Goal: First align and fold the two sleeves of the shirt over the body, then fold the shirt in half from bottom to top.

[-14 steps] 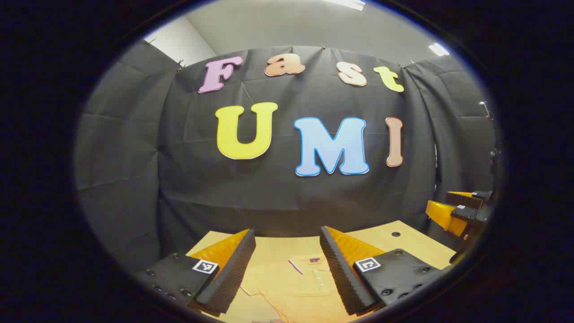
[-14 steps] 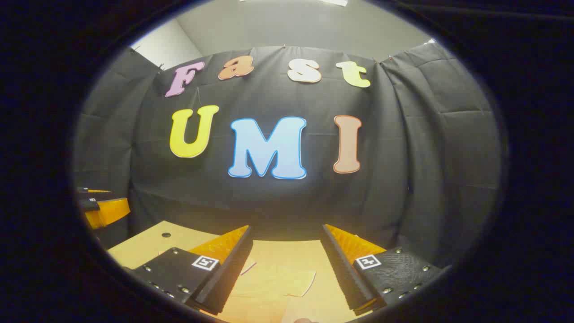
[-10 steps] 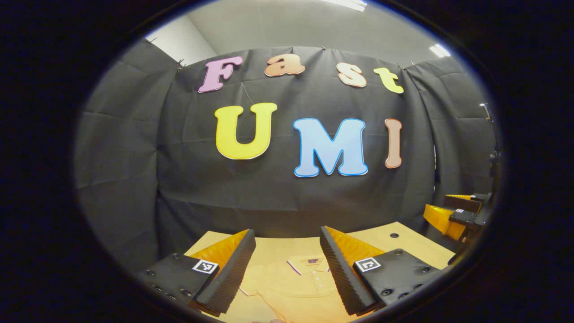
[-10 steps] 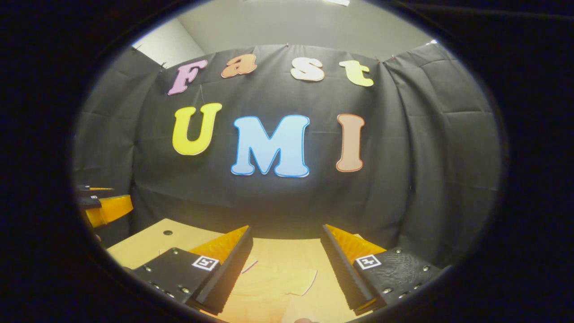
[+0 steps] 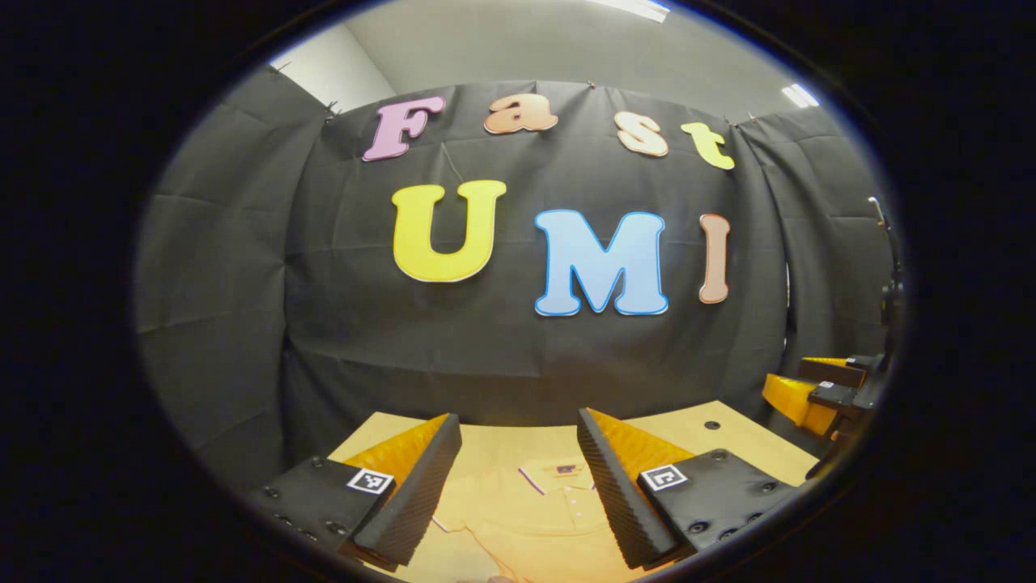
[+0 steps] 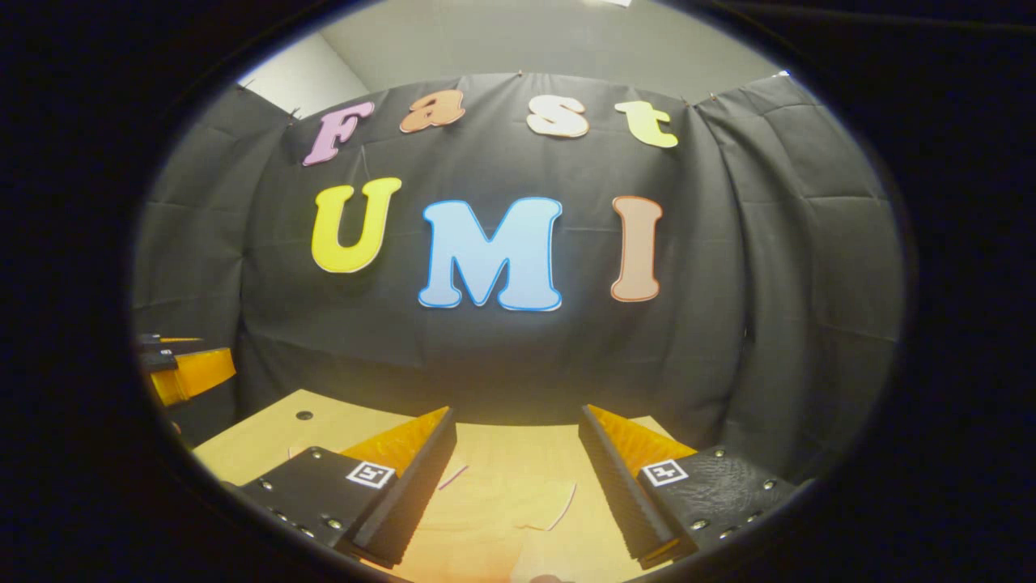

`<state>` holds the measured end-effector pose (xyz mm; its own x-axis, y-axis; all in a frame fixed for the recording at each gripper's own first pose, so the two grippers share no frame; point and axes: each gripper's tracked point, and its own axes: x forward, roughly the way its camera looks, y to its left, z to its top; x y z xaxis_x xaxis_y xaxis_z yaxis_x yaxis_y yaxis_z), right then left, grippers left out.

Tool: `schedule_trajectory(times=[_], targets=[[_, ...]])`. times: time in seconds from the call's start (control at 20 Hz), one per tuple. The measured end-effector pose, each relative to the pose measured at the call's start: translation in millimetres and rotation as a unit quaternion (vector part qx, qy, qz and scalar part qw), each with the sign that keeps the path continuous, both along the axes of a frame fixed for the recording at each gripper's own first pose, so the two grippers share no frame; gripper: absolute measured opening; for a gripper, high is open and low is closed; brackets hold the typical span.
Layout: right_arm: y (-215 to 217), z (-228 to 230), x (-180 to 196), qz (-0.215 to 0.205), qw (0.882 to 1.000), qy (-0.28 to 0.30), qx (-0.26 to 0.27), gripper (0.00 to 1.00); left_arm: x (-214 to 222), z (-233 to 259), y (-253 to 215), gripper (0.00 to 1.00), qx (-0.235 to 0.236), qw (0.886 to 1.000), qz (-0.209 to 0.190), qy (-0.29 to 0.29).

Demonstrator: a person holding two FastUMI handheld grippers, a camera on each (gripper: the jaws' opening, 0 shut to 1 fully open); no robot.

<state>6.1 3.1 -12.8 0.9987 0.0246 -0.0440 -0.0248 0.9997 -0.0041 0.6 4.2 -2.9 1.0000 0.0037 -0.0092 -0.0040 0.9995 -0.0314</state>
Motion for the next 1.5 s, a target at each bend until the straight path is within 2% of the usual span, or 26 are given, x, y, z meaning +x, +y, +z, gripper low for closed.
schedule_trajectory(times=[0.4,0.8,0.9,1.15,1.5], targets=[[0,-31,17,0.006,0.999,0.036,-0.004,0.95,-2,0,1,0.94,-0.002,1.000,-0.003,0.010],[-15,-110,64,0.001,0.992,0.128,0.009,0.96,-2,-1,2,0.94,0.000,1.000,-0.001,0.019],[-21,-134,80,-0.005,0.987,0.158,0.017,0.96,-3,-1,3,0.96,0.000,1.000,0.004,0.023],[-30,-191,114,-0.012,0.975,0.222,0.020,0.96,-3,-3,5,0.94,-0.005,0.999,0.015,0.034],[-48,-264,139,-0.031,0.952,0.303,0.013,0.96,-5,-6,9,0.94,-0.010,0.998,0.036,0.053]])
